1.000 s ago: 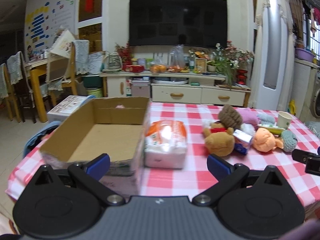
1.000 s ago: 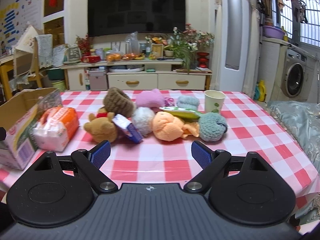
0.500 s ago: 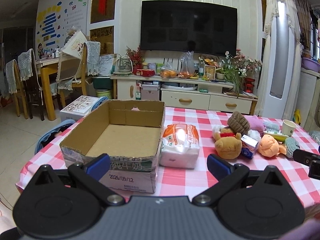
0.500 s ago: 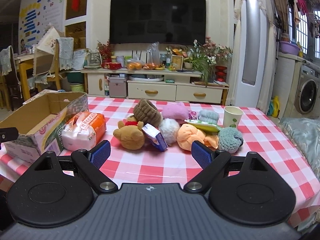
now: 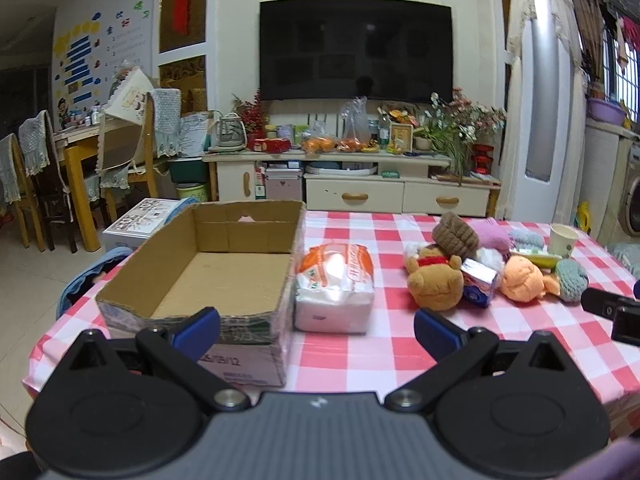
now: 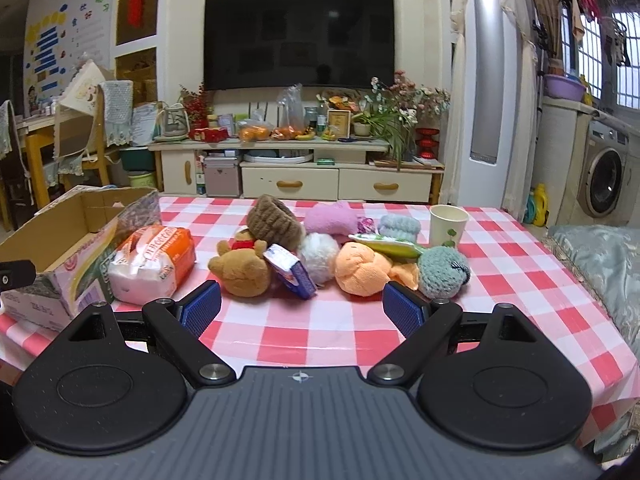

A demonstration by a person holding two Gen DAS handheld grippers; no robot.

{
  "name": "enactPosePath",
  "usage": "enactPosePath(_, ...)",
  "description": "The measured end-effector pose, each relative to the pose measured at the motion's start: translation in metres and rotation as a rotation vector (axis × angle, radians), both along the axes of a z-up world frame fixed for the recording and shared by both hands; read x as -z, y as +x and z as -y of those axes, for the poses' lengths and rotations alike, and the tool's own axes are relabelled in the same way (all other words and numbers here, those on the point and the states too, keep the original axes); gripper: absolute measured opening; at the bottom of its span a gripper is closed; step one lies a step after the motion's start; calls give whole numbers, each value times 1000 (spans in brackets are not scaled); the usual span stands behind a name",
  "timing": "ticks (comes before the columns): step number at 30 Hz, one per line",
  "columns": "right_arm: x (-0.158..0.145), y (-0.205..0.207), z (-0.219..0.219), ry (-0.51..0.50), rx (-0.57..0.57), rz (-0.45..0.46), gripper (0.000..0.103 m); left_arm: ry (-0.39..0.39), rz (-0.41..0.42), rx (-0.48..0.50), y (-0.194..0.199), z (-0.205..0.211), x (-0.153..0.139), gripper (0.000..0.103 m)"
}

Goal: Organize soft objects
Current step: 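Grasp the brown fuzzy headband with the left tool while the right tool grasps the teal fuzzy pad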

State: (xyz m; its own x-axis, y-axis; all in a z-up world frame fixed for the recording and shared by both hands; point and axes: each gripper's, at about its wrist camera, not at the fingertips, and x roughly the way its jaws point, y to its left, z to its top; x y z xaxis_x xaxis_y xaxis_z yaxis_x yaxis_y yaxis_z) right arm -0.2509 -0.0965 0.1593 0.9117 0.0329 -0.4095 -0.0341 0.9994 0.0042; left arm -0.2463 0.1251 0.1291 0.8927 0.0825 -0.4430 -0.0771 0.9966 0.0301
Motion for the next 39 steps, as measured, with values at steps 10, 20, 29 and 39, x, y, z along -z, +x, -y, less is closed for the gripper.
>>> enactPosePath(10, 25, 17, 17, 16, 63, -56, 103, 34, -59, 73, 21, 33, 15, 102)
enactPosePath(20, 49, 46, 61, 42, 182, -79, 103, 54, -104, 189, 55, 77, 26, 102)
enactPosePath(29, 61, 82, 112, 176, 274, -88, 103, 83, -98, 271, 116, 117, 26, 102)
enactPosePath(39, 68, 126, 135, 218, 278, -105, 103, 88, -82, 279, 207, 148, 33, 102)
